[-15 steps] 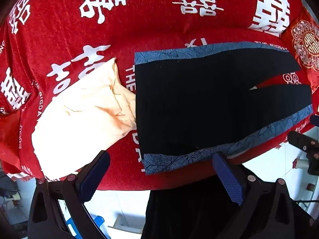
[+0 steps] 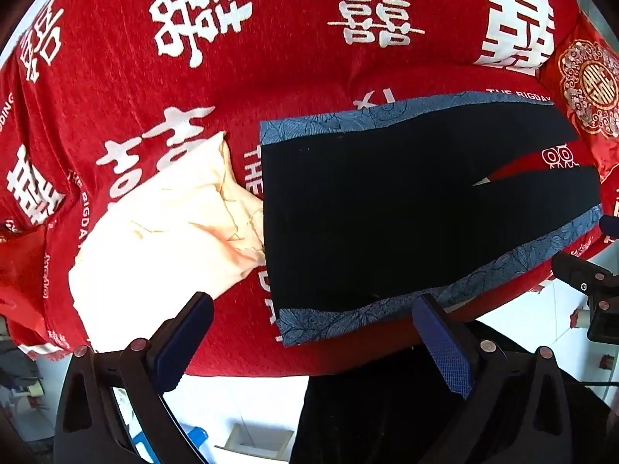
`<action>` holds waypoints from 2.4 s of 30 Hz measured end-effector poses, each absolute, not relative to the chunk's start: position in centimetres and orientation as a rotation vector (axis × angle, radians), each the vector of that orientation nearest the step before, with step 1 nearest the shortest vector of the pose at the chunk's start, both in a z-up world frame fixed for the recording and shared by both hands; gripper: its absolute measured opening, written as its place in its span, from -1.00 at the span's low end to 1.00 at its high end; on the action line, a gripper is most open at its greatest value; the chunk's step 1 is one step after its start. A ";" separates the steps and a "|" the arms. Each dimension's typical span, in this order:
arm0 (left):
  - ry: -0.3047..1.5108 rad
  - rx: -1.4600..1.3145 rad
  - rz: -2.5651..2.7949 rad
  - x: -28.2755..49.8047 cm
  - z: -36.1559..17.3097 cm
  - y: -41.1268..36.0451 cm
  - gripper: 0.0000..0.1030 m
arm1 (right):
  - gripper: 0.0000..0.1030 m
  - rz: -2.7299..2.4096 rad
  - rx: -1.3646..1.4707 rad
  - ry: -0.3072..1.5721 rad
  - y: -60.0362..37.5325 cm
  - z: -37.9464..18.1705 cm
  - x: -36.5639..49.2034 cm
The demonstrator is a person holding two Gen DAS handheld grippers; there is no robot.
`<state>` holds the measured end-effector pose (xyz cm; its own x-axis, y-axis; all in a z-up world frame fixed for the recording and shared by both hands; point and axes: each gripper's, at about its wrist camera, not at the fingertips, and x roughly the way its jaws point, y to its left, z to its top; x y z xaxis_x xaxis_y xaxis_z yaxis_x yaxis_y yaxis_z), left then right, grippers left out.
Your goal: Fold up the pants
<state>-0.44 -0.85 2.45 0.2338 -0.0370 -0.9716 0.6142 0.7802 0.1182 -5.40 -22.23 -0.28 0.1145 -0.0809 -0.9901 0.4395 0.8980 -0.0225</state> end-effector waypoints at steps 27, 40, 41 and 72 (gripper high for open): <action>1.201 0.537 -0.494 0.2 3.8 -1.2 1.00 | 1.00 -0.442 0.285 1.406 -22.2 0.5 -4.9; 1.194 0.527 -0.501 0.5 4.1 -1.1 1.00 | 1.00 -0.457 0.267 1.402 -21.9 0.9 -4.9; 1.192 0.527 -0.503 0.5 4.1 -1.1 1.00 | 1.00 -0.459 0.267 1.402 -21.9 0.9 -4.8; 1.153 0.517 -0.540 1.1 4.9 -0.2 1.00 | 1.00 -0.529 0.254 1.385 -20.5 1.9 -5.2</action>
<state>1.12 -0.19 4.92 0.3088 -0.1317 -0.9420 0.6394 0.7619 0.1031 -5.22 -20.46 1.95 0.0931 -0.2056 -0.9742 0.4955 0.8582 -0.1338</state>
